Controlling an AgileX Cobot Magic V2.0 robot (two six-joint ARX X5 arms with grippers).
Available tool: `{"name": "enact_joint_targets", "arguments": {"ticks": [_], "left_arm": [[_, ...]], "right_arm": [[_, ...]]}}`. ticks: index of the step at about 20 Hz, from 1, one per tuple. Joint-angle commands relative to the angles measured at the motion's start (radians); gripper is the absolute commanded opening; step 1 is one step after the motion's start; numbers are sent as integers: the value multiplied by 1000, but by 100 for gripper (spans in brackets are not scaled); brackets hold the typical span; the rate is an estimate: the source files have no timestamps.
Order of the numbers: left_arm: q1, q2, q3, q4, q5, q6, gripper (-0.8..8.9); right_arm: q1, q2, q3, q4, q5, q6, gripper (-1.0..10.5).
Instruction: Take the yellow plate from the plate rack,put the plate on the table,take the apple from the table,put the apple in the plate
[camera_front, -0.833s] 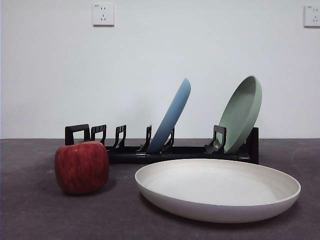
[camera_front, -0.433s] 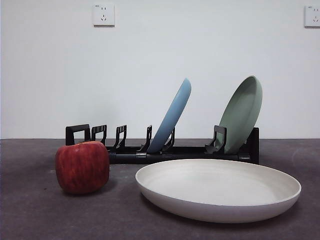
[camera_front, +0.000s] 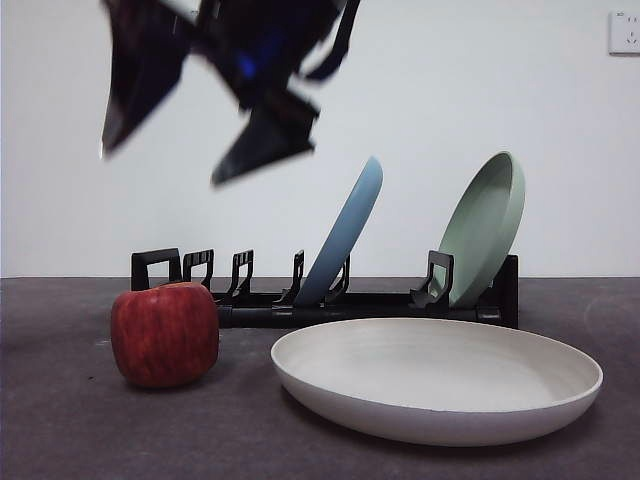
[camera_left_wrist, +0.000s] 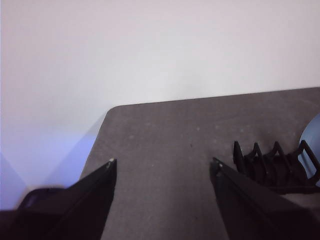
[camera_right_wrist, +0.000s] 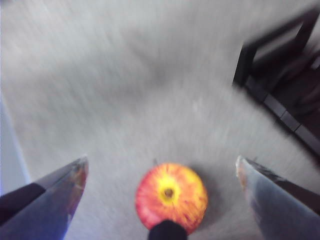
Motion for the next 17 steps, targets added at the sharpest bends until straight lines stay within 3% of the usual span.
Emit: {"name": "enact_joint_targets", "arguments": {"ticks": [1,9,11,13,14,17], "left_arm": [[3,-3,-5,-5,0,-31,313],[3,-3,-5,-37,0,-39,313],[3,-3,-5,-50,0,-39,313],[3,-3,-5,-58,0,-39,313],[3,-3,-5,-58,0,-39,313],[3,-3,-5,-57,0,-41,313]], "right_arm": [[12,77,0,8,6,-7,500],[23,266,0,61,29,-8,491],[23,280,0,59,30,-8,307],[24,282,-1,59,29,-8,36],[25,282,0,61,29,-8,-16],[25,270,0,59,29,-8,-12]]}}
